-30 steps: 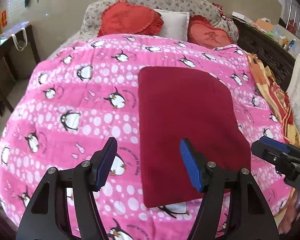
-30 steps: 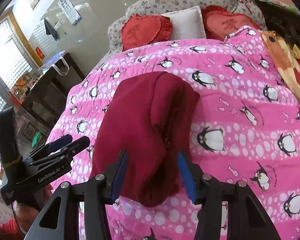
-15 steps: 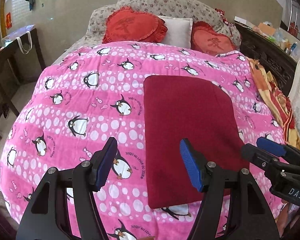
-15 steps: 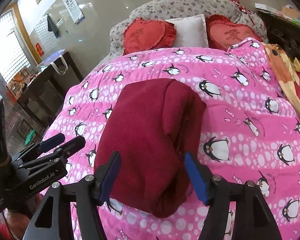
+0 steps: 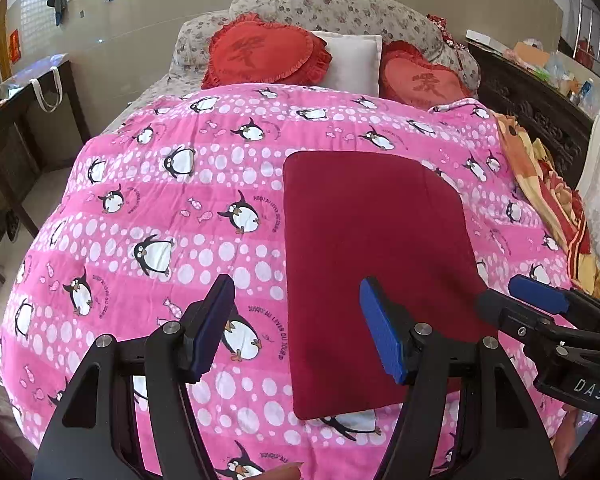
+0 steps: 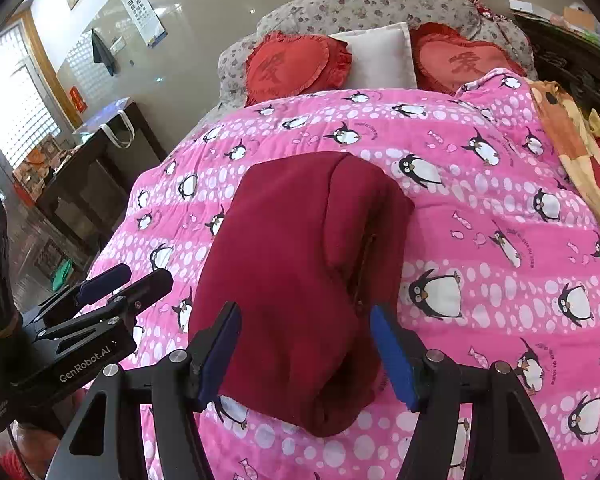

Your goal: Fold small clothes

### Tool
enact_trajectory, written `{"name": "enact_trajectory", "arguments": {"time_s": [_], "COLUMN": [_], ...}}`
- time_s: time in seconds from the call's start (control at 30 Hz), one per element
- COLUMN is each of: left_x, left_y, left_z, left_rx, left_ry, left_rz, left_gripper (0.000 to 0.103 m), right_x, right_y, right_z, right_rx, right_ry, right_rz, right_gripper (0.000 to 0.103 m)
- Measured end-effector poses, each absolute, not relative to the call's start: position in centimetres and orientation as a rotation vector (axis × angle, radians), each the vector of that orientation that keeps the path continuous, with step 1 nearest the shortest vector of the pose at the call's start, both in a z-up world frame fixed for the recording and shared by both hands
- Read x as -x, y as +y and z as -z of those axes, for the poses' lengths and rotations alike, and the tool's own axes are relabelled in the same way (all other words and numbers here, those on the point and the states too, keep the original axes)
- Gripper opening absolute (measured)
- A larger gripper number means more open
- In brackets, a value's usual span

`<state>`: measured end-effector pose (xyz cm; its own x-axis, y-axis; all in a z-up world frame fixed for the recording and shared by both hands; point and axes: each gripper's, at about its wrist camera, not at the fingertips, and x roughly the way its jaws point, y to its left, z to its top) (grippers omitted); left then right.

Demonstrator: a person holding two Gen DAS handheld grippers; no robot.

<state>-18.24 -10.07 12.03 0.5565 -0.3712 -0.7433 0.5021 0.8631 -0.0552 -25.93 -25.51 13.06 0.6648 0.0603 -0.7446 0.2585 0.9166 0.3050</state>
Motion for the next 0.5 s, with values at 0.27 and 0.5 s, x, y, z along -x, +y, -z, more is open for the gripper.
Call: {"name": "enact_trajectory", "arguments": {"time_s": [0.27, 0.5], "left_x": [18.27, 18.27], "left_y": [-10.01, -10.02], "left_z": [-11.87, -11.81], "left_rx": [-0.171, -0.169], "left_ry": [0.835, 0.837], "left_rz": [0.517, 0.518], "left_gripper": [0.065, 0.065], "right_x": [25.72, 25.5], "right_y": [-25.49, -25.34], "right_z": [-12.72, -12.41], "right_rx": [-0.413, -0.413], "right_ry": [0.855, 0.865], "right_rz": [0.113, 0.105], "right_gripper": [0.065, 0.065]}}
